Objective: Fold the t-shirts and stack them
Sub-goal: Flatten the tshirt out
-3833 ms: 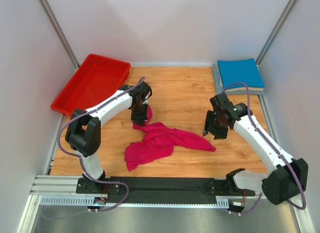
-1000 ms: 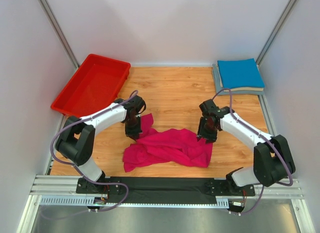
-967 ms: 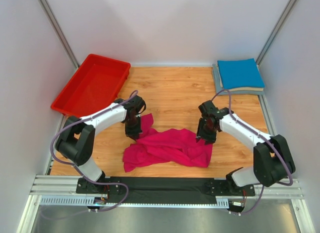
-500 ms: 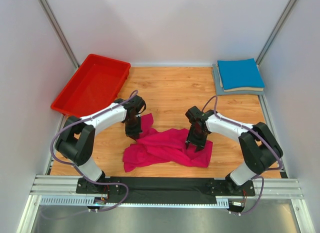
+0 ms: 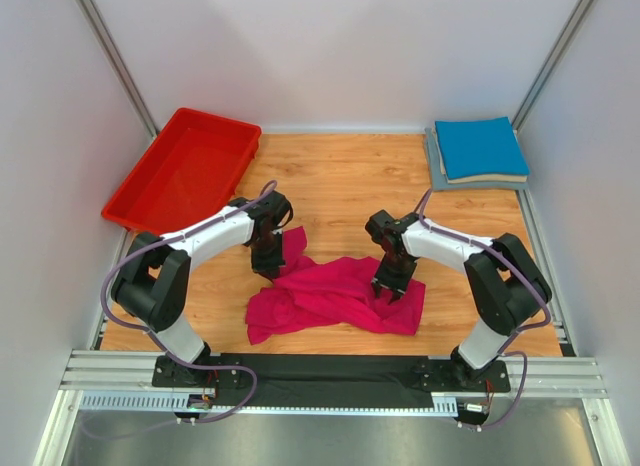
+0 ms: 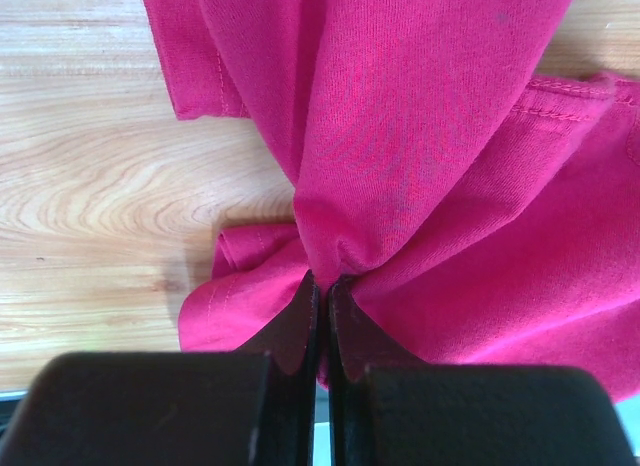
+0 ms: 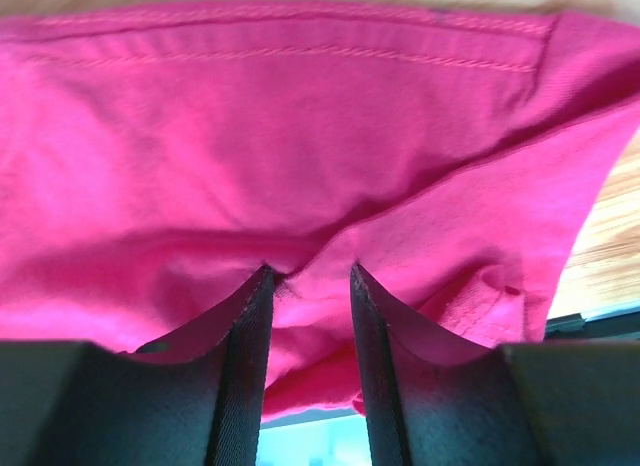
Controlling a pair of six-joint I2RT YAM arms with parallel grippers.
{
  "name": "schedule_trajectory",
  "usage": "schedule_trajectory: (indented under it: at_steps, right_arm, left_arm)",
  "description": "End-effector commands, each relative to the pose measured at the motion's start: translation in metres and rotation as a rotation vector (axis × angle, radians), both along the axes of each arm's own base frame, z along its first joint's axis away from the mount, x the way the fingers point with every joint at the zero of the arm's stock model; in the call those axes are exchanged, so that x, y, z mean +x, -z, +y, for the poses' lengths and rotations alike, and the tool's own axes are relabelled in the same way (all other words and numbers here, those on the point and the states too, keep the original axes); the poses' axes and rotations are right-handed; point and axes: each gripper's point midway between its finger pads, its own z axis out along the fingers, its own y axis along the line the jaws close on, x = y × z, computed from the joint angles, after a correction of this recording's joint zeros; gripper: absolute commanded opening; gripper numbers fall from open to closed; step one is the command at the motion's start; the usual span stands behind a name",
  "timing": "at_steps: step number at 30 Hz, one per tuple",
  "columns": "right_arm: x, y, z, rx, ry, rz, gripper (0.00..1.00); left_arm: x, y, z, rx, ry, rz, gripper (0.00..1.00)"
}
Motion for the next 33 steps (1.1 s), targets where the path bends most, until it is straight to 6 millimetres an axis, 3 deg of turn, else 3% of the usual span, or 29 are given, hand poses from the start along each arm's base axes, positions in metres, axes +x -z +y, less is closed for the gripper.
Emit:
schedule_trajectory:
  at_steps: [1,5,9,11,13,18,21,26,28,33]
  right_arm:
    - [-0.002,0.004,-0.008,-0.053,0.036,-0.004,0.38]
    - [0.002,-0.001,-0.008,-0.059,0.035,-0.019,0.26]
    - [0.002,-0.003,-0.009,-0.057,0.031,-0.025,0.0]
    - [0.0,-0.008,-0.014,-0.068,0.01,-0.02,0.0]
    - [0.009,-0.025,-0.027,-0.119,-0.014,-0.077,0.0]
    - [0.013,-0.08,-0.089,-0.267,-0.055,-0.176,0.0]
    - [0.014,-0.113,-0.113,-0.261,-0.066,-0.266,0.0]
    - [0.011,-0.158,-0.15,-0.352,-0.075,-0.36,0.0]
    - [0.014,-0.175,-0.161,-0.376,-0.041,-0.401,0.0]
    - [0.013,-0.212,-0.179,-0.353,0.063,-0.523,0.0]
  left_arm:
    - [0.009,-0.007,-0.008,-0.024,0.002,-0.031,0.0]
    - [0.011,-0.008,-0.009,-0.024,0.002,-0.034,0.0]
    - [0.013,-0.01,-0.009,-0.023,0.001,-0.041,0.0]
    - [0.014,-0.012,-0.008,-0.017,-0.003,-0.05,0.0]
    - [0.017,-0.016,-0.006,-0.004,-0.015,-0.061,0.0]
    - [0.032,-0.036,0.001,0.045,-0.043,-0.129,0.0]
    - [0.044,-0.056,0.002,0.05,-0.059,-0.18,0.0]
    - [0.07,-0.11,-0.005,-0.027,-0.109,-0.336,0.0]
    - [0.077,-0.136,-0.004,-0.05,-0.136,-0.396,0.0]
    - [0.092,-0.176,0.004,-0.067,-0.191,-0.499,0.0]
